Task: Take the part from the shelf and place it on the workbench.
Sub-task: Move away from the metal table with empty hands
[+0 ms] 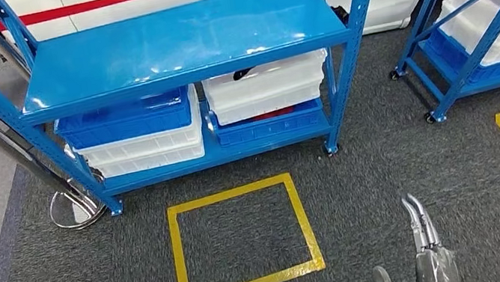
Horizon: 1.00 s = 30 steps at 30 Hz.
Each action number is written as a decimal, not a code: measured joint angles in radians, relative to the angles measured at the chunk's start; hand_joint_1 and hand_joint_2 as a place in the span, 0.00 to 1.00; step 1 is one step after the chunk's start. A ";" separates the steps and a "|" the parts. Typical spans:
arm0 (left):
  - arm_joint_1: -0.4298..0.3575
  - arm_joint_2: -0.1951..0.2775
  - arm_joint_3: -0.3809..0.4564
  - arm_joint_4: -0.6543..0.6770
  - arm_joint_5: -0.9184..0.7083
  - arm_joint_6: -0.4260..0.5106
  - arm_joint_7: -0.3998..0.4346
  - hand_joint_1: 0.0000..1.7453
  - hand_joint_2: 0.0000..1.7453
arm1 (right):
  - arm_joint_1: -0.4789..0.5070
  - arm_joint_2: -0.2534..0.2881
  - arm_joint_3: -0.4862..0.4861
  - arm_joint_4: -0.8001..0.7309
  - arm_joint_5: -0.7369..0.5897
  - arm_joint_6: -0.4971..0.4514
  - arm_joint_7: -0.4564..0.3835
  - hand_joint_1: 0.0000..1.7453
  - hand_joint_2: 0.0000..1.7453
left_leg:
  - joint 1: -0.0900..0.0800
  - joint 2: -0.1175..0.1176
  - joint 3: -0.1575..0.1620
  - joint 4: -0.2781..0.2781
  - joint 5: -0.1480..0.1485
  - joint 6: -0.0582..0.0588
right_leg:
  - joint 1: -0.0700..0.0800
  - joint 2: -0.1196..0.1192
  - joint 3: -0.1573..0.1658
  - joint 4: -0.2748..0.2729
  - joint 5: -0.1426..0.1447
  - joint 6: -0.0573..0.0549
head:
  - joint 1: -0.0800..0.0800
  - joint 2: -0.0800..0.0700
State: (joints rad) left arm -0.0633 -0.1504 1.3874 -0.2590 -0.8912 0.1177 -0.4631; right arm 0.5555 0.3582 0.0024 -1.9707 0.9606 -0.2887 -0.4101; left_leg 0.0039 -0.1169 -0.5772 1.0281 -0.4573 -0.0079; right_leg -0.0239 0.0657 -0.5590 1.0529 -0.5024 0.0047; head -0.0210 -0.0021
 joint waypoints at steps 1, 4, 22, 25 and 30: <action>0.003 0.000 -0.001 0.000 -0.007 -0.004 0.000 0.00 0.00 | -0.001 0.000 -0.002 0.002 -0.006 0.006 0.008 0.00 0.00 | 0.001 0.004 -0.001 0.000 -0.001 -0.006 | 0.000 -0.008 0.003 -0.005 0.002 -0.007 | 0.000 0.000; 0.003 0.004 -0.015 0.000 -0.045 -0.023 0.008 0.00 0.00 | 0.002 0.000 -0.035 0.036 -0.036 0.025 0.048 0.00 0.00 | 0.001 0.075 -0.039 0.083 -0.051 -0.021 | -0.002 -0.034 0.015 -0.020 0.004 -0.026 | -0.008 0.000; -0.011 0.021 -0.039 0.004 -0.079 -0.042 0.038 0.00 0.00 | -0.491 -0.091 -0.890 1.442 0.212 0.031 0.359 0.00 0.00 | 0.003 0.113 0.038 -0.058 0.014 0.031 | 0.002 -0.069 -0.082 0.213 -0.120 0.017 | -0.006 0.000; -0.007 0.021 -0.038 0.005 -0.067 -0.044 0.037 0.00 0.00 | -0.510 -0.113 -0.976 1.545 0.192 0.078 0.466 0.00 0.00 | 0.004 0.107 0.056 -0.055 -0.004 0.025 | -0.001 -0.069 -0.085 0.163 -0.041 0.020 | -0.006 0.000; -0.008 0.021 -0.022 0.007 -0.029 -0.045 0.024 0.00 0.00 | -0.539 -0.136 -1.046 1.627 0.190 0.112 0.482 0.00 0.00 | -0.002 0.107 0.069 -0.037 -0.048 -0.003 | 0.004 -0.065 -0.011 -0.020 0.021 -0.003 | -0.007 0.000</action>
State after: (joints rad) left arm -0.0715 -0.1293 1.3652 -0.2522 -0.9197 0.0731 -0.4391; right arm 0.0163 0.2226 -1.0440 -0.3442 1.1509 -0.1762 0.0723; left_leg 0.0017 -0.0103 -0.5083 0.9910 -0.5052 -0.0106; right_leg -0.0194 0.0007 -0.5701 1.0333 -0.4813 0.0016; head -0.0278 -0.0023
